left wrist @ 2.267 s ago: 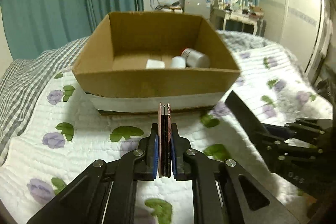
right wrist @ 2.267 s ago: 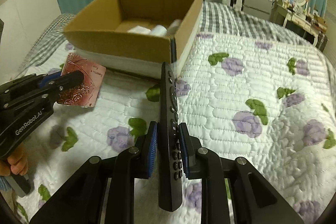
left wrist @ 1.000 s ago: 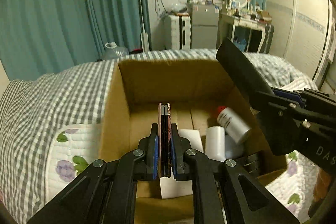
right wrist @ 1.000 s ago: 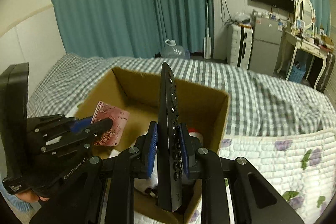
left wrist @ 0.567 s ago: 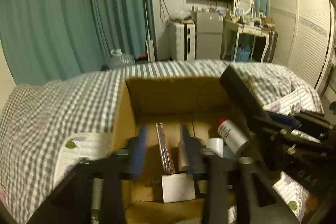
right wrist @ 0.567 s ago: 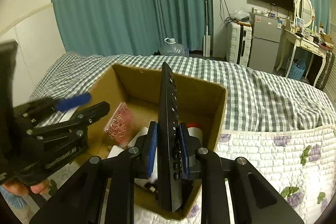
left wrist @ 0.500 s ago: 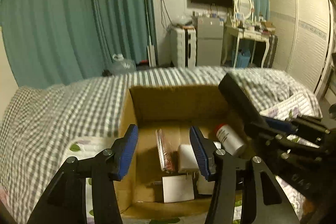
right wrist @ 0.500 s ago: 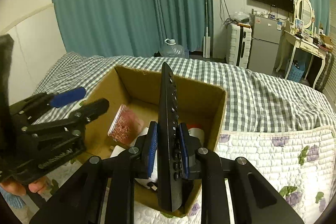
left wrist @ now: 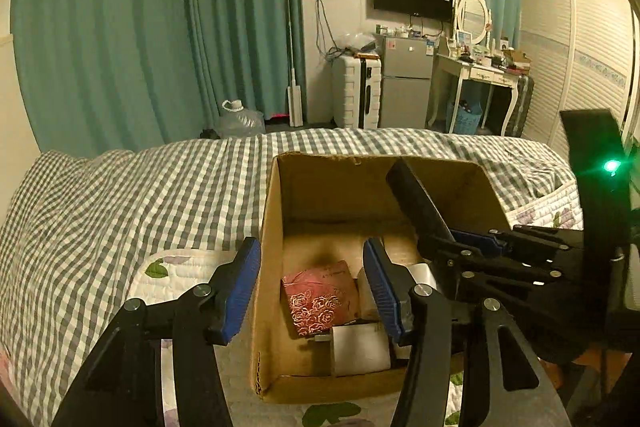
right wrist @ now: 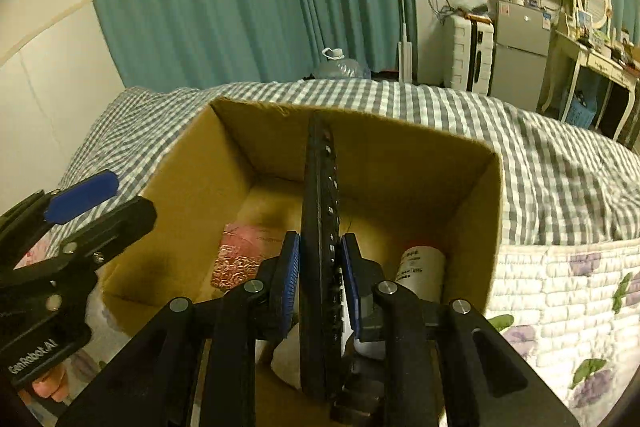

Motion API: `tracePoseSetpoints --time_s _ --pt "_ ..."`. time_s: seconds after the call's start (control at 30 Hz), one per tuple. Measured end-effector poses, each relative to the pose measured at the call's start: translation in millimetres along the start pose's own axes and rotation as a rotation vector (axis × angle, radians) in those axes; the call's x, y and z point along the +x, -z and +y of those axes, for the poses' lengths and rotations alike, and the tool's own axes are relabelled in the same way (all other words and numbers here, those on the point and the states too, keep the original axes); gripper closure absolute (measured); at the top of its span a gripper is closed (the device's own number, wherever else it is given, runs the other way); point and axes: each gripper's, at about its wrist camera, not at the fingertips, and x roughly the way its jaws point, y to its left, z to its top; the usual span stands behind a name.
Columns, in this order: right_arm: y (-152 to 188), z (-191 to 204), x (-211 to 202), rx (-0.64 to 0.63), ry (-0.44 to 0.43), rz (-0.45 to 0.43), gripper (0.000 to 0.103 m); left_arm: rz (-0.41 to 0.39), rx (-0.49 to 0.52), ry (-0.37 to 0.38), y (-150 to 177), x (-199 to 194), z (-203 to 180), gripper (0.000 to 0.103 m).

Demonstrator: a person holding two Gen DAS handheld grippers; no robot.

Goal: Organize rigid objects

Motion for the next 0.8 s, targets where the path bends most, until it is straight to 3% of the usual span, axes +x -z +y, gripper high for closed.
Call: tracePoseSetpoints --time_s 0.23,0.43,0.53,0.63,0.7,0.8 --pt "-5 -16 -29 0.032 0.039 -0.054 0.073 -0.003 0.01 -0.002 0 -3 -8 0.046" --pt "-7 -13 -92 -0.024 0.117 -0.131 0.063 -0.109 -0.021 0.029 -13 -47 -25 0.04" --pt "-6 -5 -134 -0.047 0.164 -0.194 0.055 -0.196 0.036 -0.004 -15 -80 -38 0.035" --pt "0 5 -171 -0.061 0.191 -0.253 0.037 -0.264 0.05 -0.051 -13 -110 -46 0.032" --pt "10 12 -194 -0.063 0.209 -0.297 0.016 -0.286 0.039 -0.056 -10 -126 -49 0.031" --pt "26 20 -222 -0.038 0.26 -0.364 0.012 -0.327 0.026 -0.052 -2 -149 -51 0.027"
